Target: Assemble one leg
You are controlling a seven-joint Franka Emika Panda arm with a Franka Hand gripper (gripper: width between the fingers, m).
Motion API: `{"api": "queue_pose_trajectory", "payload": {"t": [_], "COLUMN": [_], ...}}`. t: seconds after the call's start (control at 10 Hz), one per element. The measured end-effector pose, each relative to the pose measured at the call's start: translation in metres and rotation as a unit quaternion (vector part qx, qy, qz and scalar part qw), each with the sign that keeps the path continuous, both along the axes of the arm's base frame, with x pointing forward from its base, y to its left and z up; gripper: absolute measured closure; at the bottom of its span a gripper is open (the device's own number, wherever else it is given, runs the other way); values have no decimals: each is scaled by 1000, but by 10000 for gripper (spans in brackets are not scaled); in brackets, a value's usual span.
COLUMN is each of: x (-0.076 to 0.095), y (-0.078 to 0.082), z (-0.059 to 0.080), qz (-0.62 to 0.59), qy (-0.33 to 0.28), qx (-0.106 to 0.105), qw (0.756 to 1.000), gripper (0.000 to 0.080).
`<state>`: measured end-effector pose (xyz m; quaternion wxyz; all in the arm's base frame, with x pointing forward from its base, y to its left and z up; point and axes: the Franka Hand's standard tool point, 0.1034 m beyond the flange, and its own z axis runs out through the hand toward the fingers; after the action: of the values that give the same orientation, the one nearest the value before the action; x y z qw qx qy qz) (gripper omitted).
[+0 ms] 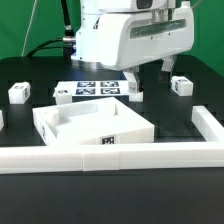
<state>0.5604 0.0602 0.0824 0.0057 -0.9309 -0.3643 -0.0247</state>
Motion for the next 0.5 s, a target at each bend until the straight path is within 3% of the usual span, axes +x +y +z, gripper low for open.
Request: {"api": "queue_pose_trajectory", "payload": {"t": [0.5], "x": [0], "y": [0], "z": [0], "qz": [0], "qy": [0], "qx": [0], "qw": [1000], "gripper": [150]}}
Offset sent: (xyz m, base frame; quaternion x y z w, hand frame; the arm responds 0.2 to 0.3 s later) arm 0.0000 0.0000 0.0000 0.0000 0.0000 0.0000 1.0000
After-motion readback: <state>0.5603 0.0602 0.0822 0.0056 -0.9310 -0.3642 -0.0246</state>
